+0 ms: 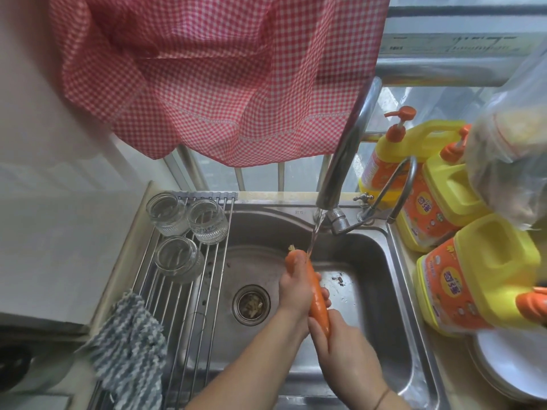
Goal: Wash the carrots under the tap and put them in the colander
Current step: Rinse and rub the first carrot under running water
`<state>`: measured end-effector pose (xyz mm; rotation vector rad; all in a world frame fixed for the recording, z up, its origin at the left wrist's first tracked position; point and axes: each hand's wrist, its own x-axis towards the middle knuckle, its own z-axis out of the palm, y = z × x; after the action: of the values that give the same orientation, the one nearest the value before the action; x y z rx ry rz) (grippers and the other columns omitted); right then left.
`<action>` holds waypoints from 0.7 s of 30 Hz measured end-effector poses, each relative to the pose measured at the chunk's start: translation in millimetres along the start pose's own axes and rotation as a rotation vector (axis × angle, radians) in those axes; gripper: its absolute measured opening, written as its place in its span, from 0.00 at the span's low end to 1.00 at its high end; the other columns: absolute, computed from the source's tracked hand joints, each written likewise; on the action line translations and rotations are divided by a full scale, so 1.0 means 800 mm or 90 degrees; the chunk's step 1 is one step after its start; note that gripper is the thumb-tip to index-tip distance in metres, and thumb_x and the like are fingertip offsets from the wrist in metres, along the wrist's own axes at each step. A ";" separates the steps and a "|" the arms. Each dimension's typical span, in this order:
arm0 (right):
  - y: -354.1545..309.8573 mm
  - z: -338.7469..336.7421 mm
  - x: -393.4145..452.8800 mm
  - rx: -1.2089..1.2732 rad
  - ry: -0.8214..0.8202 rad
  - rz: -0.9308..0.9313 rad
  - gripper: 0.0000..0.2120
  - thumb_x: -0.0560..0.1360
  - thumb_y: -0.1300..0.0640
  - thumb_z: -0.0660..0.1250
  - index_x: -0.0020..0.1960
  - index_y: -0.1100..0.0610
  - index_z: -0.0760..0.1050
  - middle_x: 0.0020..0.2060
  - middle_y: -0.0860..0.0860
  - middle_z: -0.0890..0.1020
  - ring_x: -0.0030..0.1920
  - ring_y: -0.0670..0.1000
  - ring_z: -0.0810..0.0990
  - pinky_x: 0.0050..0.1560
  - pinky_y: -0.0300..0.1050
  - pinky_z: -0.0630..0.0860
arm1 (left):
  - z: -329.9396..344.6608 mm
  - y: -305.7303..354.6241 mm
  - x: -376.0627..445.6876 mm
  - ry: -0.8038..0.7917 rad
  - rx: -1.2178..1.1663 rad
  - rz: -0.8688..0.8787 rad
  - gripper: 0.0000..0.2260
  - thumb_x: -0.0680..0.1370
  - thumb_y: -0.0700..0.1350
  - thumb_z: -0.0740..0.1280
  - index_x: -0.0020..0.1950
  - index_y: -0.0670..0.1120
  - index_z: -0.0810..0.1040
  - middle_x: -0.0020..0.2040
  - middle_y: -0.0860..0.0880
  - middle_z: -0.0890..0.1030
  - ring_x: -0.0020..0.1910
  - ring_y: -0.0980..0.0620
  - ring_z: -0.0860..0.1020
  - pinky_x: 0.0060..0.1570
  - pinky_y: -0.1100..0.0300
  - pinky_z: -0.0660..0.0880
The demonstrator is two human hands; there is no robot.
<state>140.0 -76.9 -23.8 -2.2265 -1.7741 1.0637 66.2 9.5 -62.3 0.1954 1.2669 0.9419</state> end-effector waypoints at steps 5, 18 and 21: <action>-0.005 -0.007 -0.003 -0.237 -0.003 -0.036 0.16 0.80 0.37 0.45 0.53 0.49 0.59 0.48 0.50 0.82 0.48 0.53 0.82 0.28 0.44 0.59 | -0.006 0.018 0.014 -0.025 -0.107 -0.180 0.29 0.76 0.70 0.59 0.41 0.43 0.74 0.30 0.46 0.77 0.25 0.50 0.75 0.31 0.59 0.73; 0.020 -0.011 0.004 0.142 0.103 -0.160 0.08 0.77 0.50 0.65 0.56 0.44 0.75 0.34 0.42 0.77 0.35 0.45 0.74 0.40 0.43 0.73 | -0.022 0.029 0.041 0.005 -0.274 0.062 0.27 0.83 0.61 0.51 0.52 0.40 0.77 0.40 0.41 0.79 0.33 0.48 0.79 0.34 0.58 0.78; 0.015 -0.022 0.020 0.190 0.145 -0.135 0.07 0.76 0.52 0.68 0.53 0.44 0.79 0.34 0.42 0.80 0.37 0.44 0.77 0.40 0.39 0.74 | -0.033 0.056 0.047 0.043 -0.374 0.070 0.24 0.83 0.60 0.54 0.47 0.41 0.77 0.40 0.43 0.79 0.39 0.47 0.79 0.44 0.53 0.78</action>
<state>161.4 -60.6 -23.6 -1.8556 -1.5943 0.9197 20.9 54.5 -71.4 -0.2320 0.9974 1.3827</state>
